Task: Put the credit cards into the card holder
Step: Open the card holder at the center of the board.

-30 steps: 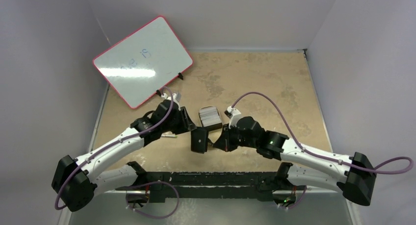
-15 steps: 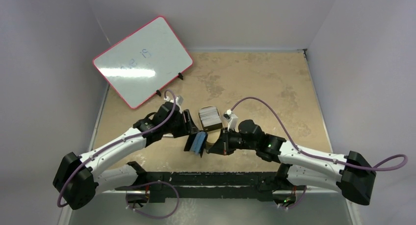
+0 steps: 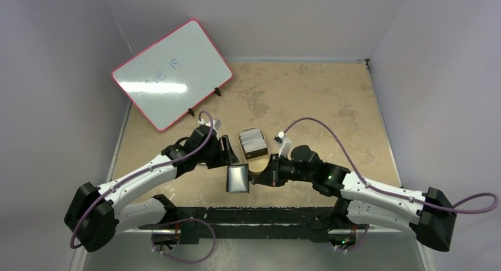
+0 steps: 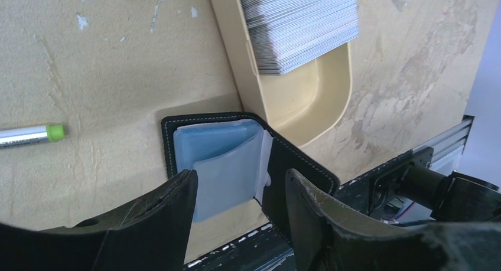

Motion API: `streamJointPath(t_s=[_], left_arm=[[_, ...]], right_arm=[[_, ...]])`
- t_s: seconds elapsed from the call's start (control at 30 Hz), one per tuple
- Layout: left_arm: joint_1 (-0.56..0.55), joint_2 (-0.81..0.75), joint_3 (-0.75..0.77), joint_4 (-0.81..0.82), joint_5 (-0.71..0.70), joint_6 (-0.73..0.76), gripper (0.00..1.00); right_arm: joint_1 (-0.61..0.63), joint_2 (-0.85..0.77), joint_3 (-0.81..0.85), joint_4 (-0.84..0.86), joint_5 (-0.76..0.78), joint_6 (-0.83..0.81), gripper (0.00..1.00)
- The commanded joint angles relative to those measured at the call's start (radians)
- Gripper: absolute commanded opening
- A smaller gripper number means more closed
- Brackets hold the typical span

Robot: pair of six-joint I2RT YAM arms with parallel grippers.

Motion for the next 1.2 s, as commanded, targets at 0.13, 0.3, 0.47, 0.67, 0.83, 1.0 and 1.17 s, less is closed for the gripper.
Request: streamJointPath(t_s=[0.13,0.3,0.47,0.67,0.83,1.0,1.17], left_arm=[[0.003,0.004,-0.008,-0.028,-0.062,0.018,0.53],[0.001,0.004,-0.043,0.027,-0.017,-0.006,0.51],[0.002,0.006,-0.079,0.056,-0.01,-0.024,0.51],[0.001,0.017,-0.079,0.035,-0.015,-0.025,0.51],[0.002,0.009,-0.081,0.013,-0.049,-0.017,0.45],[0.001,0.015,-0.095,0.03,-0.025,-0.019,0.32],[0.001,0.016,-0.138,0.142,0.075,-0.054,0.29]], right_arm=[[0.0,-0.047,0.008,-0.274,0.188,0.057,0.0],[0.001,-0.105,-0.036,-0.343,0.206,0.094,0.0],[-0.001,-0.128,-0.072,-0.379,0.216,0.122,0.0],[0.0,-0.131,-0.056,-0.478,0.282,0.142,0.0],[0.0,-0.126,-0.064,-0.501,0.301,0.154,0.0],[0.0,-0.086,-0.073,-0.469,0.289,0.145,0.0],[0.0,-0.041,-0.067,-0.43,0.289,0.134,0.0]])
